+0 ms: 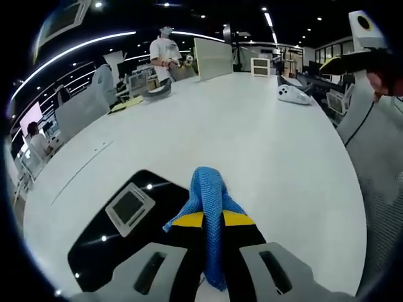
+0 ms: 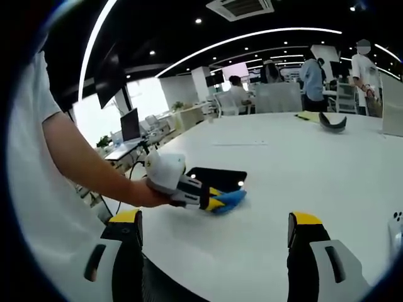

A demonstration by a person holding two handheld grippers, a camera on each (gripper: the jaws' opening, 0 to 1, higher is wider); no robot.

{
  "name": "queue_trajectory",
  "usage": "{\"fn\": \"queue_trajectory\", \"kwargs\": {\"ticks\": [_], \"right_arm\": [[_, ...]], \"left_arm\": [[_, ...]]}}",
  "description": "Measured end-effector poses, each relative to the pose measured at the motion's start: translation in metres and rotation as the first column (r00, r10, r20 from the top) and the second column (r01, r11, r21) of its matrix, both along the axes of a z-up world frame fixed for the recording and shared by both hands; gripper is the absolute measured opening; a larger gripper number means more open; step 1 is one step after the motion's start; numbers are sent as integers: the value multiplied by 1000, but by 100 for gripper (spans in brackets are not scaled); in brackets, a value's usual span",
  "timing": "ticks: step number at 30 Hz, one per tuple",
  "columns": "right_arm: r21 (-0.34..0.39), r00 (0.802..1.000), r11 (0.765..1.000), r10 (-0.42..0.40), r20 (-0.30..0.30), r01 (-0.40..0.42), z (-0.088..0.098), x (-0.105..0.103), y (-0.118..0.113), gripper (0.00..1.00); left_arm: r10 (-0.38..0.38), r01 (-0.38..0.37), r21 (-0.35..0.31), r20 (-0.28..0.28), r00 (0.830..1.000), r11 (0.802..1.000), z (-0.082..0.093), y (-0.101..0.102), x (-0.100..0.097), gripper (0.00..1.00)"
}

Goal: Wipe the mirror surface with the cleaning cloth until all visible marks leave the cleaned area.

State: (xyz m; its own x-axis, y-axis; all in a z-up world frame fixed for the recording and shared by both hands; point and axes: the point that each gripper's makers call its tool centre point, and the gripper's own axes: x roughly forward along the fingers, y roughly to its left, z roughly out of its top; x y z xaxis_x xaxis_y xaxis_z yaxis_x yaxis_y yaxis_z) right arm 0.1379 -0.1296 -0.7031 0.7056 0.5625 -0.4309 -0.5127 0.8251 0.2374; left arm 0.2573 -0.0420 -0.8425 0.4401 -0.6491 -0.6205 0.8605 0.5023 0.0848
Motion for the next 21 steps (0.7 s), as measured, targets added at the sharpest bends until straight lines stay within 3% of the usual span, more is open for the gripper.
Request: {"fn": "queue_trajectory", "kwargs": {"ticks": [21], "right_arm": [[-19, 1000, 1000, 3, -1, -3, 2, 6, 1, 96]], "left_arm": [[6, -6, 0, 8, 1000, 1000, 0, 4, 14, 6]]}}
